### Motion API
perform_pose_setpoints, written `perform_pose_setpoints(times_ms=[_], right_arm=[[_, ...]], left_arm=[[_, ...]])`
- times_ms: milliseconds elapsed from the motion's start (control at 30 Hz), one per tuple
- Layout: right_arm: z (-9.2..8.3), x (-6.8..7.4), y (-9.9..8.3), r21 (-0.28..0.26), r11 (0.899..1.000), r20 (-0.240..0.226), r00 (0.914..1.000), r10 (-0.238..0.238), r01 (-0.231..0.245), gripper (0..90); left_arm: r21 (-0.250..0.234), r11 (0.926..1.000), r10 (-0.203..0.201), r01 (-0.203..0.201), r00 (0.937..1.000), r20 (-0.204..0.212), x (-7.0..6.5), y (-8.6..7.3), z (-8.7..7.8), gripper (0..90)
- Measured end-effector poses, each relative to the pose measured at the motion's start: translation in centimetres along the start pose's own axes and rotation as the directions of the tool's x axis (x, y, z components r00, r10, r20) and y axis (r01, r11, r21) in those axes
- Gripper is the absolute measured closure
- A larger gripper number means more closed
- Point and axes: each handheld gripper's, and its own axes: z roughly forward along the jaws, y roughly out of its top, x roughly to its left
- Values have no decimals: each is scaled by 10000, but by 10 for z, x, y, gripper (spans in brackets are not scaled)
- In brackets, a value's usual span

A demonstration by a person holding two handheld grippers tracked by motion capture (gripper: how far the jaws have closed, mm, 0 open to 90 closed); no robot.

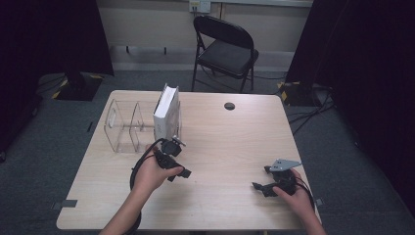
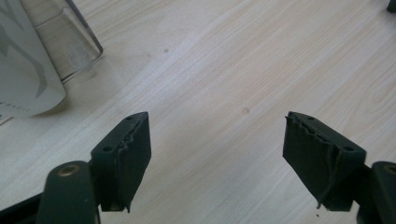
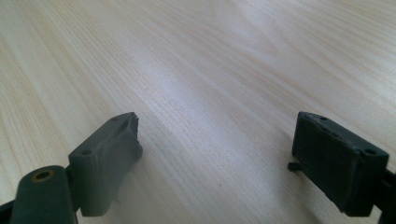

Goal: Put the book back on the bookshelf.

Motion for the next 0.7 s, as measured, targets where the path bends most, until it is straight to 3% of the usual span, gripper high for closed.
perform_pose_setpoints(times_ms=[200,400,467,700], right_arm=[[0,0,0,-8,10000,-25,10000,0,0,137],[0,0,0,-7,10000,-18,10000,-1,1,137],[0,0,0,-8,10000,-21,10000,1,-1,137],[0,0,0,-2,10000,-10,10000,0,0,137]], left_arm=[[-25,9998,205,-205,9998,18,-1,-1,4,206],[-132,9998,143,-141,9998,148,-5,-2,9,175],[-9,9994,335,-335,9994,116,-5,-2,10,176],[43,9992,393,-395,9989,237,-11,-2,17,169]])
